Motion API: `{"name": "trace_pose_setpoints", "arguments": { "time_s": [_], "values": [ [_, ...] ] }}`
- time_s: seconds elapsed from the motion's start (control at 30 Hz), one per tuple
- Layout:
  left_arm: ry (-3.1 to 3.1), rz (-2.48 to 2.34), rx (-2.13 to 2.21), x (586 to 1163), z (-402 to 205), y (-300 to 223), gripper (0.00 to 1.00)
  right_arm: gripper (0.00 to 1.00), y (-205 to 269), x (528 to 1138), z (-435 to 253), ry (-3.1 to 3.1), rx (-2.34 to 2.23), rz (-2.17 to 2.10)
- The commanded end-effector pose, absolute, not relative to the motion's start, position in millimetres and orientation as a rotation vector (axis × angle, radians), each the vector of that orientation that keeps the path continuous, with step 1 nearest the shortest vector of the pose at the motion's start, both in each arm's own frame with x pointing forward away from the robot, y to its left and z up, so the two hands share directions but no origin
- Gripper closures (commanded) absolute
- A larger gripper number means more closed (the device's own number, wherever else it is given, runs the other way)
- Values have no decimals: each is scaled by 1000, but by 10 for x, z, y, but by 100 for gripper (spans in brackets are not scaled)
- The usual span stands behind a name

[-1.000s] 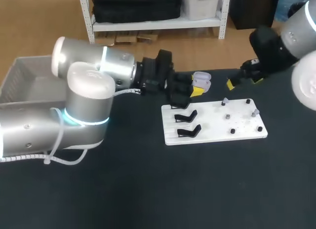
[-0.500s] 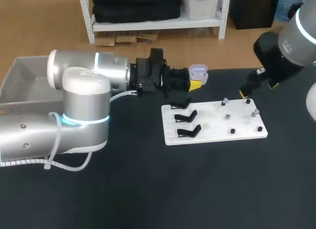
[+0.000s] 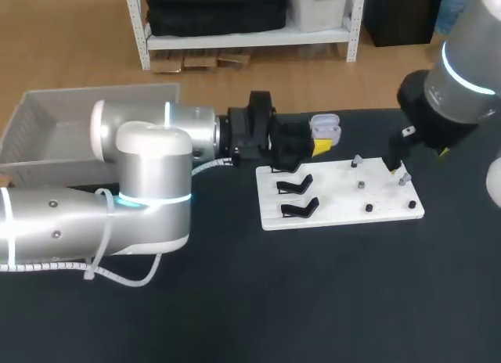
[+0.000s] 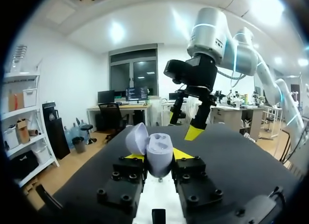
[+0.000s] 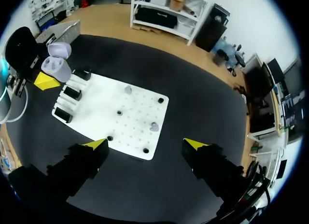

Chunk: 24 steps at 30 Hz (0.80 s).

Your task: Pick up each earbud case from the left stands, insert the matching earbuds, close the lid, and place the case in the box.

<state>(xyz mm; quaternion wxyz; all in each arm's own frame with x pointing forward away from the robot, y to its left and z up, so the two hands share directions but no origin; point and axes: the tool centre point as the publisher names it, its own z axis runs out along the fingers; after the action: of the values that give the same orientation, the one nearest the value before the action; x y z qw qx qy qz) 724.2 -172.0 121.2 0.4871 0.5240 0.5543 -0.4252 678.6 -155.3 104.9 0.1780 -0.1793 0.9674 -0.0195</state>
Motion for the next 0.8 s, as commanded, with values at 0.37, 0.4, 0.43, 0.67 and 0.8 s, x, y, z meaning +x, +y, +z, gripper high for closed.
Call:
{"name": "trace_pose_setpoints", "arguments": {
  "time_s": [0.37, 0.4, 0.43, 0.67, 0.8],
  "values": [
    [1328, -1041, 1256, 7249, 1198, -1684, 100, 0, -1612, 6874, 757, 2798, -489, -125],
    [1326, -1042, 1255, 7247, 1209, -1675, 100, 0, -1613, 6883, 741, 2802, -483, -127],
    [1343, -1034, 1262, 7243, 1219, -1666, 100, 0, -1614, 6889, 729, 2809, -477, -125],
    [1338, -1040, 1243, 7248, 1253, -1607, 100, 0, -1608, 6921, 683, 2834, -458, -122],
    [1336, -1043, 1232, 7270, 1252, -1577, 100, 0, -1607, 6954, 653, 2845, -459, -139]
  ]
}}
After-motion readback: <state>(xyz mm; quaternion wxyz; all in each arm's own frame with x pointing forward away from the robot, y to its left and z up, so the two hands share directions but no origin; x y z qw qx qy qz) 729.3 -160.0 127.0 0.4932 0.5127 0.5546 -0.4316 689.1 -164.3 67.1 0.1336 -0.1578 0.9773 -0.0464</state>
